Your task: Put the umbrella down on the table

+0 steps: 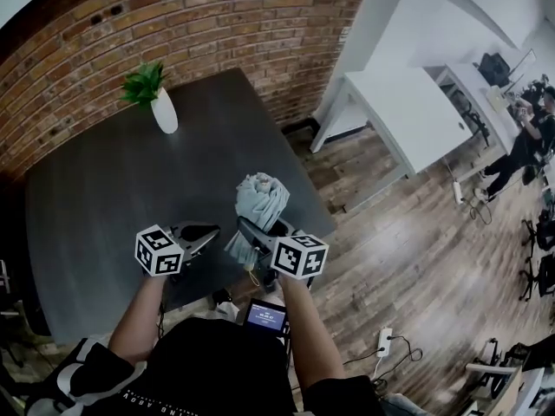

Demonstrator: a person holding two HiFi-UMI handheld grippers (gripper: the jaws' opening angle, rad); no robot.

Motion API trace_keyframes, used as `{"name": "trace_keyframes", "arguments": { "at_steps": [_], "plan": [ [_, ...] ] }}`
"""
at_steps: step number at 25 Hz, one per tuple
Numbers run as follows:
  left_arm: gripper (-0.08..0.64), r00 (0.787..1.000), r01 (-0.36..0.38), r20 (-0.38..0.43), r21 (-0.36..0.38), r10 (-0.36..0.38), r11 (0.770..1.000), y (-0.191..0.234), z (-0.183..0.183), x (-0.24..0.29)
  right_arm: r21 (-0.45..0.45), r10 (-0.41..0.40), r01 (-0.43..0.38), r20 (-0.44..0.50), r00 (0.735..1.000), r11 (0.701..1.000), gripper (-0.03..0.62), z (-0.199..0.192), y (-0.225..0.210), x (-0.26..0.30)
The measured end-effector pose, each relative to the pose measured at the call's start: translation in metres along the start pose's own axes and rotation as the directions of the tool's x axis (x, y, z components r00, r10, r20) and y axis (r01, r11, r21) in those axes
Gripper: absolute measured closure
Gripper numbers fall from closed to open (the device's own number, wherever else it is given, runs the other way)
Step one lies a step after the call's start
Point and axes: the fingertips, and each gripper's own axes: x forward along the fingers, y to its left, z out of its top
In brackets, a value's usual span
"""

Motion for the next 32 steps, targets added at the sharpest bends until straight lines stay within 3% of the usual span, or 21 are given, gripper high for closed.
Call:
{"name": "trace_keyframes", "arguments": {
  "at_steps": [11, 23, 32],
  "plan": [
    [0.557, 0.992, -0.108, 0.055, -0.084, 0.113, 0.991, 0.050, 0.017, -0.001, -0.009, 0.092, -0.094, -0.120, 0.988, 0.996, 0.259, 0.022, -0.007, 0.057],
    [0.557, 0.970, -0.215, 0.090, -0.113, 0.225, 0.970, 0.078, 0.048, 0.012, -0.032, 0.190, -0.202, -0.218, 0.957, 0.979, 0.259, 0.056, -0.017, 0.094],
    [0.557, 0.983, -0.167, 0.061, -0.098, 0.173, 0.981, 0.071, 0.052, 0.023, -0.047, 0.190, -0.210, -0.270, 0.944, 0.977, 0.259, 0.062, -0.023, 0.111]
  ]
}}
